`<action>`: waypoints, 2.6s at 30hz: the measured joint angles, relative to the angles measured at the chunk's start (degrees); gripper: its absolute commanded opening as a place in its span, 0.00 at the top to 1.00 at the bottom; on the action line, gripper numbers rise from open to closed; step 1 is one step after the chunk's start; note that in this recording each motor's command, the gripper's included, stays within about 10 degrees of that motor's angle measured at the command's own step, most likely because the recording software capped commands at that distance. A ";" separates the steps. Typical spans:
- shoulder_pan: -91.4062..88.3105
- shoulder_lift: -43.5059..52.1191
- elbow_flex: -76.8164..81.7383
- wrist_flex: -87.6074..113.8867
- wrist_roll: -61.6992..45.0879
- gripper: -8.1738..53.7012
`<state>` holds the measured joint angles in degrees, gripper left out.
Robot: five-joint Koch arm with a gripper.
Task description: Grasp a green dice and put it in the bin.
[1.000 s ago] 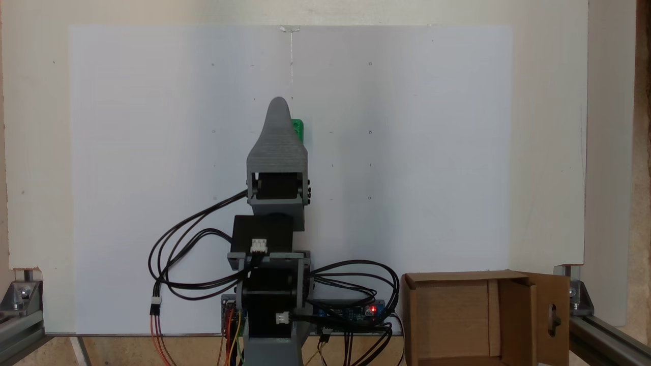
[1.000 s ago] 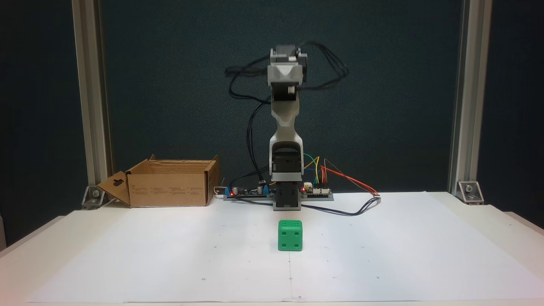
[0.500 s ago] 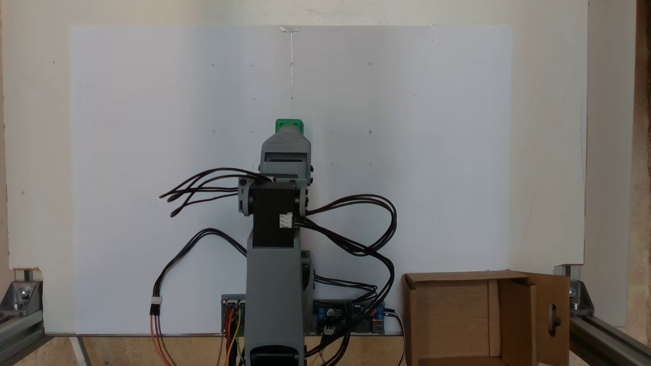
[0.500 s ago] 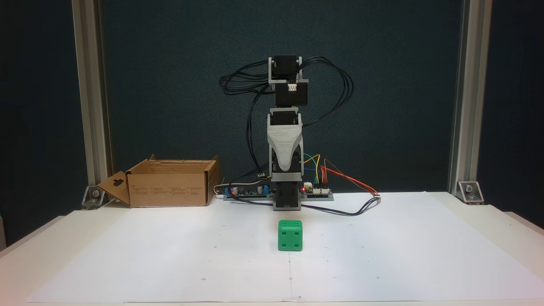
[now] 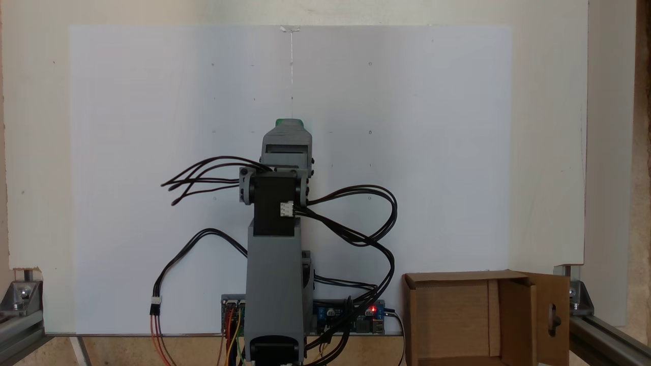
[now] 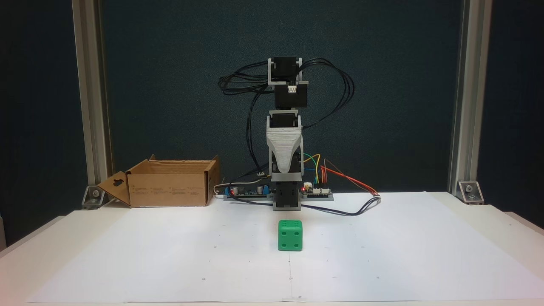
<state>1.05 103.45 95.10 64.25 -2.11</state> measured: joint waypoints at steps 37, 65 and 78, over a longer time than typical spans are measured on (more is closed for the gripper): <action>-0.18 -12.13 -3.87 -5.80 2.99 0.17; -1.85 -16.44 2.29 -13.27 7.56 0.17; -1.85 -17.23 4.39 -16.17 7.56 0.17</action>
<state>-0.79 86.22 99.49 48.08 5.45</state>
